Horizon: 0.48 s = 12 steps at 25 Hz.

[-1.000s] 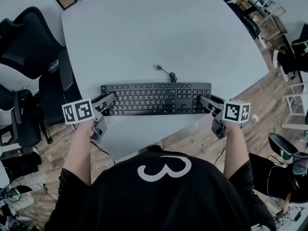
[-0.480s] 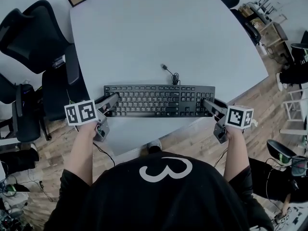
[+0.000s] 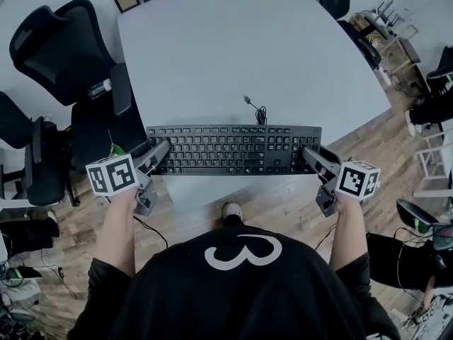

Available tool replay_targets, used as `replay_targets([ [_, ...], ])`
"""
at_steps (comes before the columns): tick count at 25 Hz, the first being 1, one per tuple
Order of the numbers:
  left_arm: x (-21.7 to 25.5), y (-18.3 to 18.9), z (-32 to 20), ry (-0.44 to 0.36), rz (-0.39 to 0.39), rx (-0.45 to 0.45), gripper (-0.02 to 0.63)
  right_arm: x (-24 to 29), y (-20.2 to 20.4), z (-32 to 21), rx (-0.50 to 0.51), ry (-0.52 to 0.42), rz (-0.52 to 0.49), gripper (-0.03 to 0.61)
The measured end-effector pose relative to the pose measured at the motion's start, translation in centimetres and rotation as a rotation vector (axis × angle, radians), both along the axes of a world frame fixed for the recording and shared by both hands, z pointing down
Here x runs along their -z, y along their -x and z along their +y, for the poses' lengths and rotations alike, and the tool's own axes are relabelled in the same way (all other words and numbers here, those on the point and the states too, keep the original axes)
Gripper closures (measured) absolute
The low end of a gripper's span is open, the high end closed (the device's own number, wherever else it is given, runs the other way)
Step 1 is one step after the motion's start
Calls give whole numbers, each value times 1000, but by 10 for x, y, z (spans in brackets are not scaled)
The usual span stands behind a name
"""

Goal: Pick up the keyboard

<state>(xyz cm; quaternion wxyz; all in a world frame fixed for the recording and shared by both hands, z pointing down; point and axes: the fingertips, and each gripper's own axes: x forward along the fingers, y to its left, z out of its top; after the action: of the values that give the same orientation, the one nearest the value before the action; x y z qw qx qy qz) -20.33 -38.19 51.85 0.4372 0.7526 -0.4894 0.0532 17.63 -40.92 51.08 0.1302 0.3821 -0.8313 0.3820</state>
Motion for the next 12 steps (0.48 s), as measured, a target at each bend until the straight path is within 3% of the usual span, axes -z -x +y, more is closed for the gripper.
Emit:
replay_targets([
  [6,-4,-1,-1,-117,5,12,383,2,-1,-4,-11,-139,-11,374],
  [12,-6,3,-3,-183,9,21,383,9,-1,-6,-26,-227,-7,374],
])
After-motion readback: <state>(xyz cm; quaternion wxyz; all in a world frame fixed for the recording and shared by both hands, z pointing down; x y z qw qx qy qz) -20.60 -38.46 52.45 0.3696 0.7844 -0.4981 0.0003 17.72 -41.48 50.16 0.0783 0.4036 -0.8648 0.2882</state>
